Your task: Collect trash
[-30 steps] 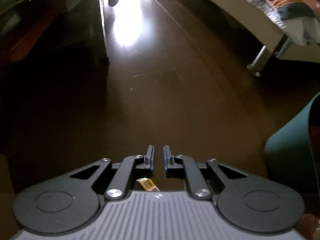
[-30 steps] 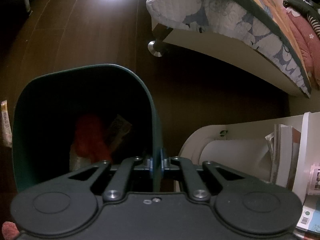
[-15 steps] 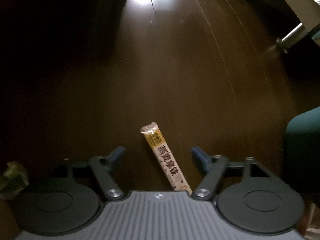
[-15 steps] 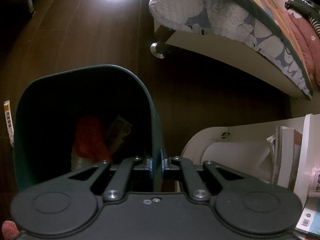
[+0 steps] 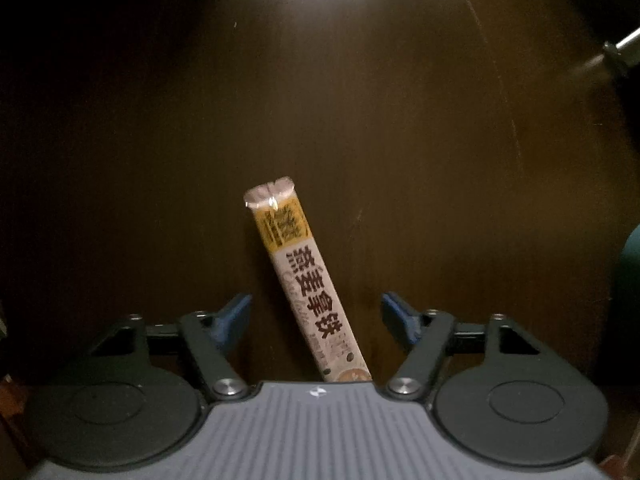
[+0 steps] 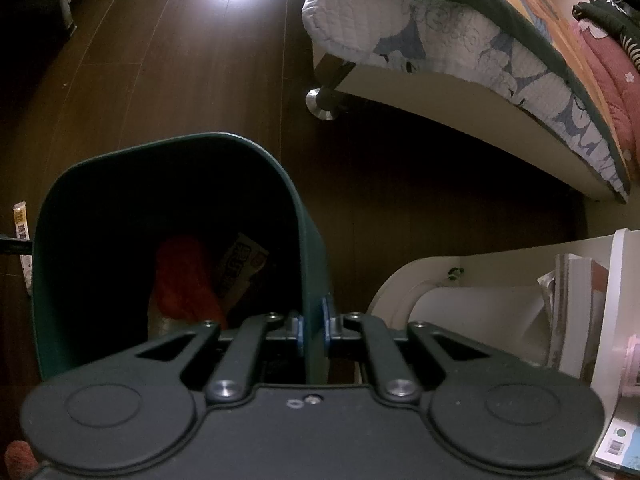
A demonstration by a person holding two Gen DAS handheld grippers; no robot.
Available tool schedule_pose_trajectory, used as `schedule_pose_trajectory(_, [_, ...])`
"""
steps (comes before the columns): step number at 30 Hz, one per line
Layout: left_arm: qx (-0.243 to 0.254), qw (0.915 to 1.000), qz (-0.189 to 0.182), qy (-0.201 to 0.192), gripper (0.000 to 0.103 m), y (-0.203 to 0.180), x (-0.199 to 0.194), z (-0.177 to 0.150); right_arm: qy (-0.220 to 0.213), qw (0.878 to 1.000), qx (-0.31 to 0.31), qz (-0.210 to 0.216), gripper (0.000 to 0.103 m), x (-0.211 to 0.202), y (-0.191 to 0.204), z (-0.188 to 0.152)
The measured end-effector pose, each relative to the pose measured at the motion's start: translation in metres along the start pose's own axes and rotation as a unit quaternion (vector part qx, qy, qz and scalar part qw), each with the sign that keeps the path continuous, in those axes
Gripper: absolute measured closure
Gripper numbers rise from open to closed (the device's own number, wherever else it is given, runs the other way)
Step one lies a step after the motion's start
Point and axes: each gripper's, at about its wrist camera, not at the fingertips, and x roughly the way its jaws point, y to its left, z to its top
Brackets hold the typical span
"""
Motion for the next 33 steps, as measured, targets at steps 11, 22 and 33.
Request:
schedule_pose_trajectory(11, [-0.003,0.9995,0.021,-0.023,0.078,-0.009,-0.004,-0.007,-0.002,1.0,-0.003,0.001,0.095,0.0,0.001,-0.002])
schedule_pose_trajectory(22, [0.032,0.9988,-0.001,-0.039,0.079,0.0,-0.031,-0.01,0.0,1.0,0.003,0.0,0.095,0.0,-0.002,-0.002])
schedule_pose_trajectory(33, [0.13,0.9836,-0.051,-0.114,0.079,-0.034,-0.141,-0.013,-0.004,1.0,0.013,0.001,0.096,0.002,-0.006,-0.003])
